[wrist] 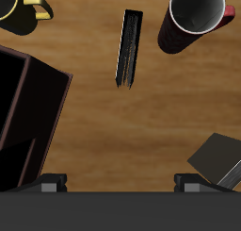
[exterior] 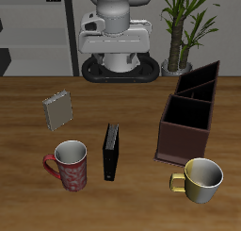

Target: Place the red mug into the left desk caddy's right compartment

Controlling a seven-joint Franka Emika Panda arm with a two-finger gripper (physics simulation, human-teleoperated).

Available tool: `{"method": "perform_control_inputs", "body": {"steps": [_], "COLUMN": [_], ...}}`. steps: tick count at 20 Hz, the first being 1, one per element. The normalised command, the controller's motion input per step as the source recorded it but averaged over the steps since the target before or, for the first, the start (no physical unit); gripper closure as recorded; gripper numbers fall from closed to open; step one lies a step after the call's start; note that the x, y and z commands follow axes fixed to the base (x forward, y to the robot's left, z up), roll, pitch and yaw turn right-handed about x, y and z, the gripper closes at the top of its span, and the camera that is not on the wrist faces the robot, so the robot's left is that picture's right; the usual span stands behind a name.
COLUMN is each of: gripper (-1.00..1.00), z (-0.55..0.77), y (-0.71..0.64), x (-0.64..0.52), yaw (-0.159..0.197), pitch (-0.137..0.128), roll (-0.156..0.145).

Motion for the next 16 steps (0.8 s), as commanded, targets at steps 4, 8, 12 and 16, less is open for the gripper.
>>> {"method": "perform_control_inputs", "body": {"steps": [4,8,12,16], "gripper": [-1.00,-1.00,-1.00,-1.00], "z": [-0.05,0.01,0.01,0.15], "y": [-0.06,-0.06,-0.16,-0.30], "x": [0.05,0.12,0.24,0.29], "yaw": [0.005,0.024,0.037,0.090], "pitch": [0.011,-0.005,0.021,-0.039], "roll": [-0.010,0.036,0.031,-0.032]}}
